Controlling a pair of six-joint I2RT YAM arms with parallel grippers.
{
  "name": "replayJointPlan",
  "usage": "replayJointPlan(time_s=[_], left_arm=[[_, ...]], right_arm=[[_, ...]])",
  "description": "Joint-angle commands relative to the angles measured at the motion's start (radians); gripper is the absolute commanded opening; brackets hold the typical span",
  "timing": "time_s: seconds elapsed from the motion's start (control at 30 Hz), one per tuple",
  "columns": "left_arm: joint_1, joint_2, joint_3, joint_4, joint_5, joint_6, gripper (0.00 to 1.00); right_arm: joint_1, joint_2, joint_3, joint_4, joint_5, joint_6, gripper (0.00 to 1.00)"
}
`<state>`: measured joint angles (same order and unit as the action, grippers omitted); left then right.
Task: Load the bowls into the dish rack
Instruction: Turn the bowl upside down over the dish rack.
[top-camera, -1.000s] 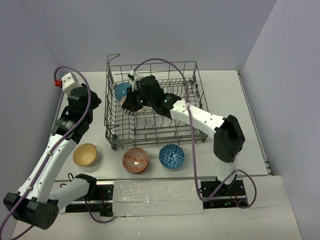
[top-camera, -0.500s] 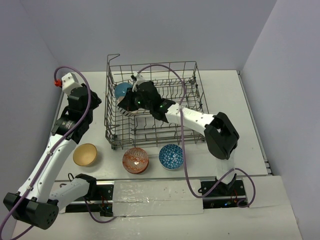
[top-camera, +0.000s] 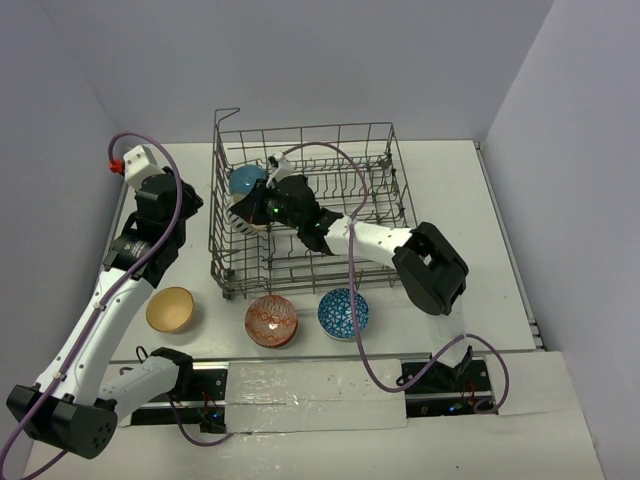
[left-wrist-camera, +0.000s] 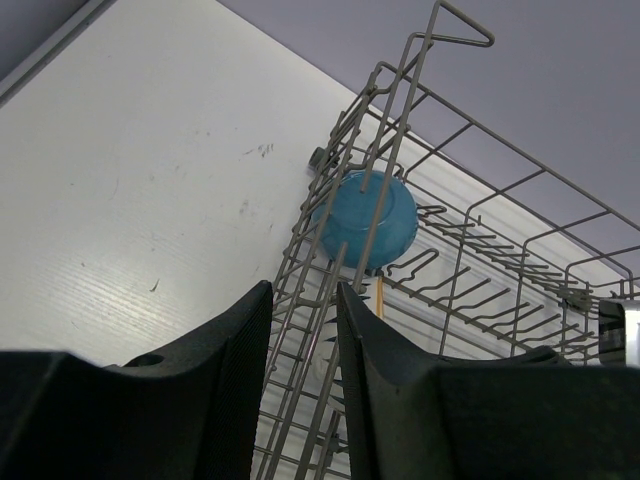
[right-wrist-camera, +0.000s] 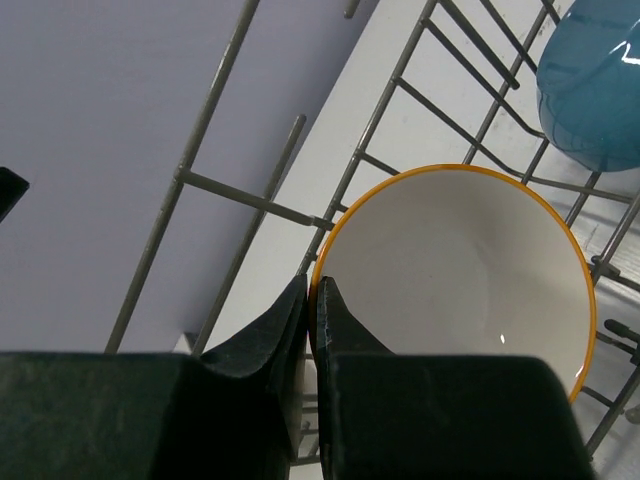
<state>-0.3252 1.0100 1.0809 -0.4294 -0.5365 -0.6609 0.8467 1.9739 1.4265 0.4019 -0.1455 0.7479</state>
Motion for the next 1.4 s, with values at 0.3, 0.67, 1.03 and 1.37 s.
replayJointPlan(time_s=[0.3,0.67,1.03,1.37], left_arm=[[-0.002,0.002,-0.001,0.037,0.013,0.021,0.38],[-0.003,0.002,-0.003,0.038,0.024,0.021,0.38],[-0.003,0.007,-0.003,0.038,0.032,0.021,0.38],[-0.003,0.01,-0.001,0.038,0.038,0.024,0.38]], right_arm=[[0.043,0.011,-0.043,0.297,0.104,0.111,0.0],[0.057,0.029,-0.136,0.443,0.172,0.203,0.0],[0.061,0.055,-0.127,0.448,0.167,0.196,0.0],[0.06,0.023,-0.058,0.262,0.182,0.151,0.0]])
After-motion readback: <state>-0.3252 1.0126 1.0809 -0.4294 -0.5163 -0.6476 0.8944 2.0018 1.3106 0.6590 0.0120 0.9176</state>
